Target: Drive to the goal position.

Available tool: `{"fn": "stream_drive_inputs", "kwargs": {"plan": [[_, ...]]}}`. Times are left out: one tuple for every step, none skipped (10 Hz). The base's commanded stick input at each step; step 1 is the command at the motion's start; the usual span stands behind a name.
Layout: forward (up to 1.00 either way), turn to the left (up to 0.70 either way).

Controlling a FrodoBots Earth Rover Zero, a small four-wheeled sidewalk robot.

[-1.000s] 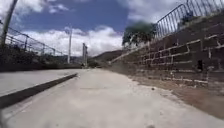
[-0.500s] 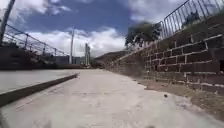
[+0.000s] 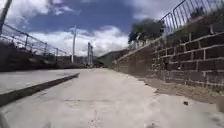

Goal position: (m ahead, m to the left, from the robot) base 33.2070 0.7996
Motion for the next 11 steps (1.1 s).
{"fn": "stream_drive_inputs", "kwargs": {"plan": [[1.0,0.0],[1.0,0.0],[1.0,0.0],[1.0,0.0],[1.0,0.0],[1.0,0.0],[1.0,0.0],[1.0,0.0],[1.0,0.0],[1.0,0.0],[1.0,0.0]]}}
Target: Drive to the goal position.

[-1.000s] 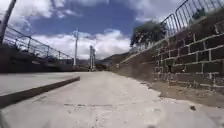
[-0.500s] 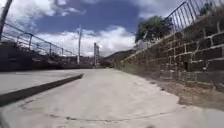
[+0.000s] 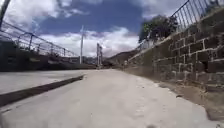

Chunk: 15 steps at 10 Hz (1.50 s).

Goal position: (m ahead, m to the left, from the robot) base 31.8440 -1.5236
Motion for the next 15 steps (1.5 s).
{"fn": "stream_drive_inputs", "kwargs": {"plan": [[1.0,0.0],[1.0,0.0],[1.0,0.0],[1.0,0.0],[1.0,0.0],[1.0,0.0],[1.0,0.0],[1.0,0.0],[1.0,0.0],[1.0,0.0],[1.0,0.0],[1.0,0.0],[1.0,0.0],[1.0,0.0],[1.0,0.0]]}}
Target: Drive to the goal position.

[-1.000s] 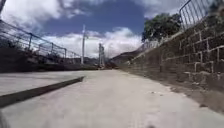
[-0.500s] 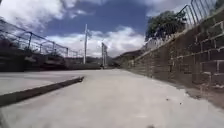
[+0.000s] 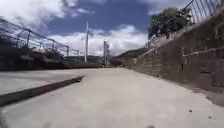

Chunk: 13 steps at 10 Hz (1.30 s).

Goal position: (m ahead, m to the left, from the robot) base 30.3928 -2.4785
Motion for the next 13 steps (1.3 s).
{"fn": "stream_drive_inputs", "kwargs": {"plan": [[1.0,0.0],[1.0,0.0],[1.0,0.0],[1.0,-0.01],[1.0,-0.11],[1.0,-0.21],[1.0,-0.27],[1.0,-0.27],[1.0,-0.27],[1.0,0.0],[1.0,0.0],[1.0,-0.04],[1.0,-0.15]]}}
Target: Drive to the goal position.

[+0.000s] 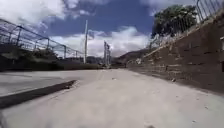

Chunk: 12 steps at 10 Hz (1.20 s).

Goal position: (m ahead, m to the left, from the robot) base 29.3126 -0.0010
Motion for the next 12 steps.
{"fn": "stream_drive_inputs", "kwargs": {"plan": [[1.0,-0.26],[1.0,-0.27],[1.0,-0.27],[1.0,-0.25],[1.0,-0.15],[1.0,-0.05],[1.0,0.0],[1.0,0.0],[1.0,0.0],[1.0,0.0],[1.0,0.0],[1.0,0.0]]}}
